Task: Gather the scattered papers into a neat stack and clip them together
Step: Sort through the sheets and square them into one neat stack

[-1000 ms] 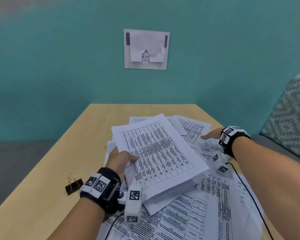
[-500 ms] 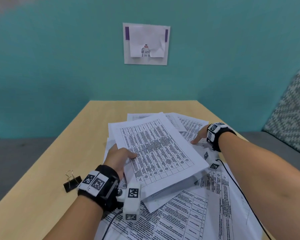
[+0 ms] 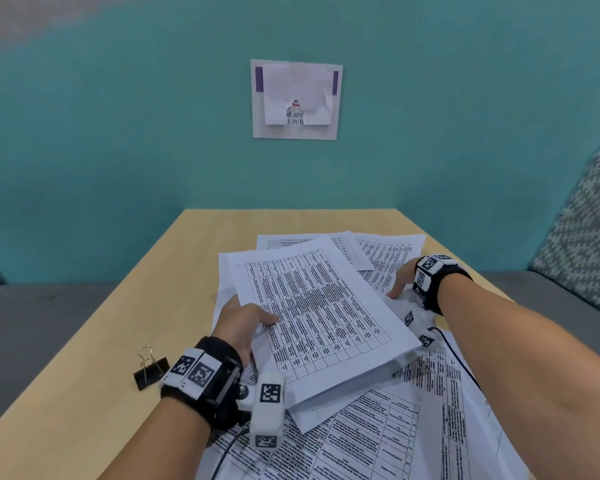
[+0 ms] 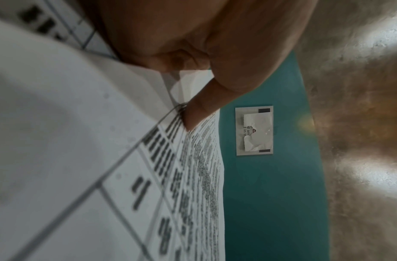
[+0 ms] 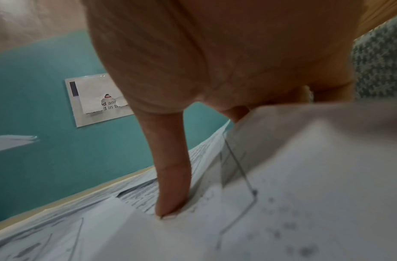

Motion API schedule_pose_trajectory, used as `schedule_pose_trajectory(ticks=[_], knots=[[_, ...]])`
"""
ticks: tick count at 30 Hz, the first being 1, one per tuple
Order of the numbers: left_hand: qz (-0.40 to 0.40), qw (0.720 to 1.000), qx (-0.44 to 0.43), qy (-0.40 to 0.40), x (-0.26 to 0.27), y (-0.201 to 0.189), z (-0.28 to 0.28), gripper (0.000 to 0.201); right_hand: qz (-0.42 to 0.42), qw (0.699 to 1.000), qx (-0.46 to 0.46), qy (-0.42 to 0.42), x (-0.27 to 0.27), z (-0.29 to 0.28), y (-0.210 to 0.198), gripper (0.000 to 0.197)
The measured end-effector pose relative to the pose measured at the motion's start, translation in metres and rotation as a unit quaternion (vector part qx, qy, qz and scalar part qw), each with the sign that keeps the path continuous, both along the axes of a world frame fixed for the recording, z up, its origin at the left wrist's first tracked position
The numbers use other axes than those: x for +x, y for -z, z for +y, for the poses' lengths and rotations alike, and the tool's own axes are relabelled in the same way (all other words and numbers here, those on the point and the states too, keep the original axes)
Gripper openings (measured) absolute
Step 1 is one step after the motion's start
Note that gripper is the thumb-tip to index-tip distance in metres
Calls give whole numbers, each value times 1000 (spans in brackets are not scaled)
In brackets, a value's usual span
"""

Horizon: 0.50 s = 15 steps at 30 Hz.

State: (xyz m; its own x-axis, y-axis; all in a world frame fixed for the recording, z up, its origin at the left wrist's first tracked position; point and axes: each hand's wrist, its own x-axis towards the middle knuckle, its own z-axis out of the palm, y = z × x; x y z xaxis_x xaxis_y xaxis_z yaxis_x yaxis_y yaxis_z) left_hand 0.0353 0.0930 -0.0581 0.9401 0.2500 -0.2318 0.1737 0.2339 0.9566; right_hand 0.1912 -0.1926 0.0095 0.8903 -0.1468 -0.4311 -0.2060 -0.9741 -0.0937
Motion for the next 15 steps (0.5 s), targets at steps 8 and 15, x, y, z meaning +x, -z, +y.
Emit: schedule_pose_trajectory(ticks=[8,15], knots=[[-2,1000,-6,-4,-1,-1,0,59,-48,999,20,14,-14,5,-4,60],[-6,1000,-17,-7,-2,-1,0,58,-104,980,136,103,-19,-19,0,29]])
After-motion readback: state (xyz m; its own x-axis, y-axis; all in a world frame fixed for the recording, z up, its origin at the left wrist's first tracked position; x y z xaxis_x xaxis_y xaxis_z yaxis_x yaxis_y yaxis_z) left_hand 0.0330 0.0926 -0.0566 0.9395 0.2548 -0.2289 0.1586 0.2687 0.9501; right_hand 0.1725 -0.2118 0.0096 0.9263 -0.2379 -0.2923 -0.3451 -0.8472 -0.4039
